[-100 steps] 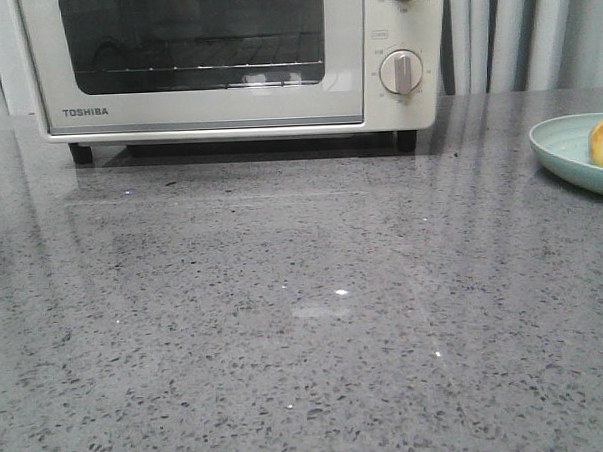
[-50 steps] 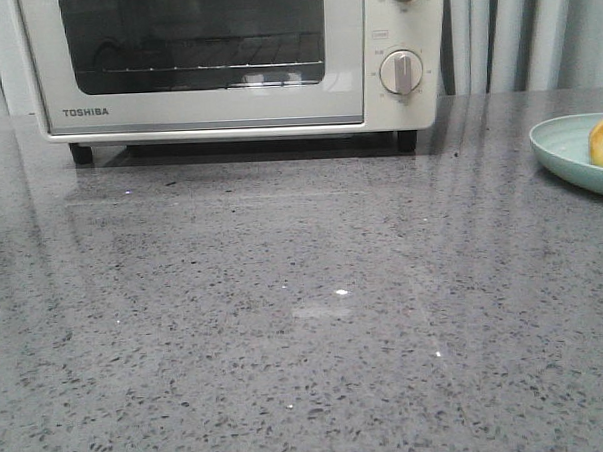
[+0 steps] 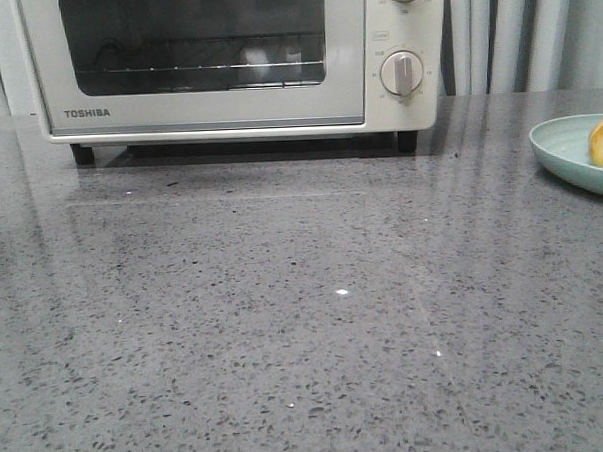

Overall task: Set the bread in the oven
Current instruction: 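Pull the toaster oven door down open with the left gripper, then move the right gripper above the croissant on the blue plate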

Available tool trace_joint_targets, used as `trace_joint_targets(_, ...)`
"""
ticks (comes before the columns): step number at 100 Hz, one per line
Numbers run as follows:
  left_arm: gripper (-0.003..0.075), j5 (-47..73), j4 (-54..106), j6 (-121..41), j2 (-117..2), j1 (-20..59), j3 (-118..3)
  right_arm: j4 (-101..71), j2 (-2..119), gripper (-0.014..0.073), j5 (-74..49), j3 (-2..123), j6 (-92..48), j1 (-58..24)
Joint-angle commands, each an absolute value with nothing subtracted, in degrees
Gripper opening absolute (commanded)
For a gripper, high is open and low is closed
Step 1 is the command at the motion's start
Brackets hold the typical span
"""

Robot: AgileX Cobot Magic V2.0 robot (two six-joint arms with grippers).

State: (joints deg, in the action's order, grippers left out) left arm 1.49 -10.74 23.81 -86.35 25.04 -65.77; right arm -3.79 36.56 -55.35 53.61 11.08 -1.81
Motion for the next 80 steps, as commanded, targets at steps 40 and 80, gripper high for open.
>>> trace_joint_targets(40, -0.0021, 11.2, -1.7, 24.1, -67.9, 35.7, -44.2, -4.0, 37.1, -0.0075, -52.7, 55.7, 10.8, -1.8)
trace_joint_targets(80, -0.0022, 12.2, -7.7, 24.1, -42.8, 46.1, -41.1, -4.0, 39.2, -0.0066, -54.9, 56.6, 8.0, -1.8)
